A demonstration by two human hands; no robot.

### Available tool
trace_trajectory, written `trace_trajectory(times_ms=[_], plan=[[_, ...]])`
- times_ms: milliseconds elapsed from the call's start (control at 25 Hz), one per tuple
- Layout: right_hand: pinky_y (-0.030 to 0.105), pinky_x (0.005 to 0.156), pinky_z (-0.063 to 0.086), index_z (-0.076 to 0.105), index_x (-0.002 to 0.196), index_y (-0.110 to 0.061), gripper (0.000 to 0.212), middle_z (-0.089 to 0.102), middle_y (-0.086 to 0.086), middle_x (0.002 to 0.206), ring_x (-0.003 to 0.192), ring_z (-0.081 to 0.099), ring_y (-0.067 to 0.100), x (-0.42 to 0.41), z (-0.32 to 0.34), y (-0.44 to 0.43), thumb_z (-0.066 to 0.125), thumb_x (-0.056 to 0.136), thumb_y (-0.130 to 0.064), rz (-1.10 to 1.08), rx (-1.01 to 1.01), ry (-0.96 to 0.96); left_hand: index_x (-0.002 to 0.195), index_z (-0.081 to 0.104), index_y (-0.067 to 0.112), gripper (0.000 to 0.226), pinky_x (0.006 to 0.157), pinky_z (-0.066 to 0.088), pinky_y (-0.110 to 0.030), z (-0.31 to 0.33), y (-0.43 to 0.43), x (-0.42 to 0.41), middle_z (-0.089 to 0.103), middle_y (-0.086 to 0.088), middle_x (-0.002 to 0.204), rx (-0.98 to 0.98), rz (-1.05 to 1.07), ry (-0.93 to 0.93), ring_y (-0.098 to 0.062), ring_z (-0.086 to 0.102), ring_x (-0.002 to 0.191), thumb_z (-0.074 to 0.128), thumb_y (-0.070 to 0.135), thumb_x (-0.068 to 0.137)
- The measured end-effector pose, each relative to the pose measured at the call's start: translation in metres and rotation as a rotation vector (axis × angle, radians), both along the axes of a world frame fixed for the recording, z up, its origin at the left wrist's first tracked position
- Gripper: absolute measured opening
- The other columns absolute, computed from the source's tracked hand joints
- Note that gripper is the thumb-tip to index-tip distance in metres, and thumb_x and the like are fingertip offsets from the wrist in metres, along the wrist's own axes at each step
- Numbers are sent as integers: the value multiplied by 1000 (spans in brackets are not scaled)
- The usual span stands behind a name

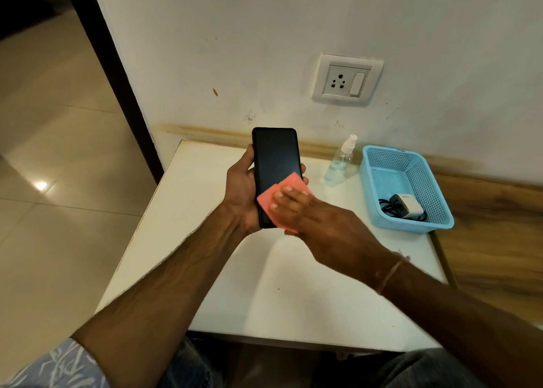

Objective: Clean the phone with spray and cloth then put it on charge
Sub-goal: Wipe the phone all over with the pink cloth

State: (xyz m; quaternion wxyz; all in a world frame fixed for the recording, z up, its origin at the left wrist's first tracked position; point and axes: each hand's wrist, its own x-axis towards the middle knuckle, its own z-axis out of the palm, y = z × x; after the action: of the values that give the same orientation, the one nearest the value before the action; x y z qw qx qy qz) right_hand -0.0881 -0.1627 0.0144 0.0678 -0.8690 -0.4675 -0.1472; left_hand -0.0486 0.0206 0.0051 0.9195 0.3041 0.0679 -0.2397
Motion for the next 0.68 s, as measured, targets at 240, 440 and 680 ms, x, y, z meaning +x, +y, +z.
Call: trace_trajectory(times_ms=[240,440,680], plan=[[45,110,40,44,142,-4,47,39,13,150,143,28,30,-1,0,32,54,97,-11,-185,171,94,136,60,4,81,93,53,-44,-1,-5,-1,67,-18,118,5,-20,4,-34,67,101,39,71,94],[44,111,38,45,142,-7,52,41,9,150,142,32,27,-18,-15,10,62,94,-18,6,-14,15,138,54,2,79,93,48,-45,-5,-5,1,63,-18,117,-56,-38,-19,-33,61,97,41,67,95],[43,111,38,45,141,-5,43,40,11,150,143,30,26,8,-1,-3,43,101,-20,-192,106,29,139,57,6,82,101,46,-49,-4,-9,2,62,-18,128,44,-51,-11,-36,62,105,41,72,92]])
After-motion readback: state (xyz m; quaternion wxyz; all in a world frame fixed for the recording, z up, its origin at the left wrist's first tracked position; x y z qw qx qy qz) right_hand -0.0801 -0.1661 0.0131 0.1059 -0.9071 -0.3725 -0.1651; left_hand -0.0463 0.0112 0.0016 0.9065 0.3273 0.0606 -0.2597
